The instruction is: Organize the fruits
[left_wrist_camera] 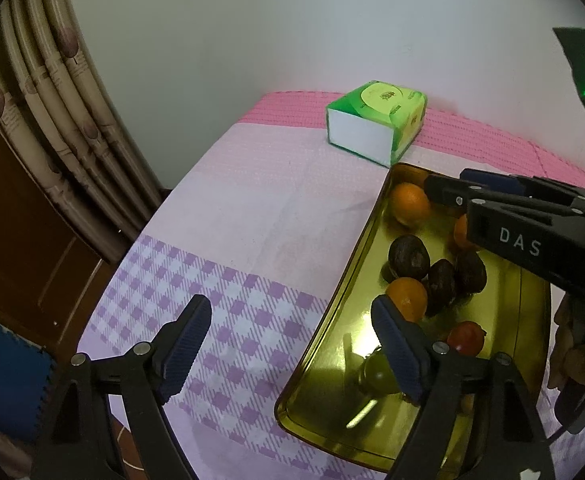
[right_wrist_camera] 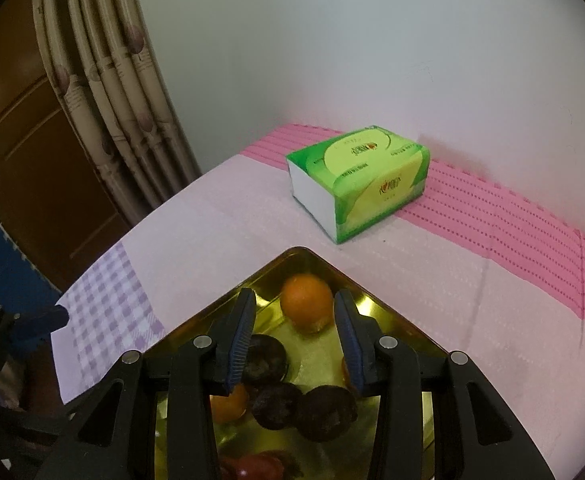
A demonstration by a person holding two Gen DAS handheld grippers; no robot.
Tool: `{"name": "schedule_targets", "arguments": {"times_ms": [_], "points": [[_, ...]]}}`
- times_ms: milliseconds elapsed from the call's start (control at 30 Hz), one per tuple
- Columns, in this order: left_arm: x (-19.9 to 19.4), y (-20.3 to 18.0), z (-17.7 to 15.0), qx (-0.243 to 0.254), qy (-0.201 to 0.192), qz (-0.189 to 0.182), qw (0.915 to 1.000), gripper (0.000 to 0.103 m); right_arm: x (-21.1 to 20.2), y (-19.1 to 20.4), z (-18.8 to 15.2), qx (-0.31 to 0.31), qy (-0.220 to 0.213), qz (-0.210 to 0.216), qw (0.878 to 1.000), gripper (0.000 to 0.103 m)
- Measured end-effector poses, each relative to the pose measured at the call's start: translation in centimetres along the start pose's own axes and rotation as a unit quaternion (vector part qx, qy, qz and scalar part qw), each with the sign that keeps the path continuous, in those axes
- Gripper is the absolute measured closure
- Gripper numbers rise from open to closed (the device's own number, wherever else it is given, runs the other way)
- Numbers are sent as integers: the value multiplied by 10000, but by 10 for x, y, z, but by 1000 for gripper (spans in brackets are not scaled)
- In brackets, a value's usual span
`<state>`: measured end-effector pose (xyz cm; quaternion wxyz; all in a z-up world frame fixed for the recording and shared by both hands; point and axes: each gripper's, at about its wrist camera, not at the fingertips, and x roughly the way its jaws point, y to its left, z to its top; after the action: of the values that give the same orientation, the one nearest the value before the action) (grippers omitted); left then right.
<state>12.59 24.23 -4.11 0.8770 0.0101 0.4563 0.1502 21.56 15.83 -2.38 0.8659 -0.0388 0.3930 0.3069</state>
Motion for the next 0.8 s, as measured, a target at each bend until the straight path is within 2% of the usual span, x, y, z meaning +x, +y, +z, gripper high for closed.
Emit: {"name": "schedule_targets", "arguments": {"times_ms": [100, 333, 400, 433, 633, 800], "points": [[-3, -2, 0, 23, -57, -123, 9999, 23, -15, 6, -4, -79, -229, -108, 9996, 56], [-20, -6, 1, 91, -299, -220, 9993, 20, -69, 16, -23, -245, -998, -595, 9929, 35], [-25, -6, 2, 85, -339, -241, 9991, 11, -86, 15, -31, -187, -1183, -717, 9902, 29], [-27, -6, 3, 74, -371, -239, 9990, 11, -94, 15, -35, -146, -1258, -760, 9890, 26], [-53, -10, 5, 108, -816, -209, 9964, 8, -141, 15, -58, -58, -1587, -950, 9827, 21], [-82, -7, 7, 17, -1209, -420, 9918, 1, -176, 16, -69, -131, -1793, -1125, 9772, 20]]}}
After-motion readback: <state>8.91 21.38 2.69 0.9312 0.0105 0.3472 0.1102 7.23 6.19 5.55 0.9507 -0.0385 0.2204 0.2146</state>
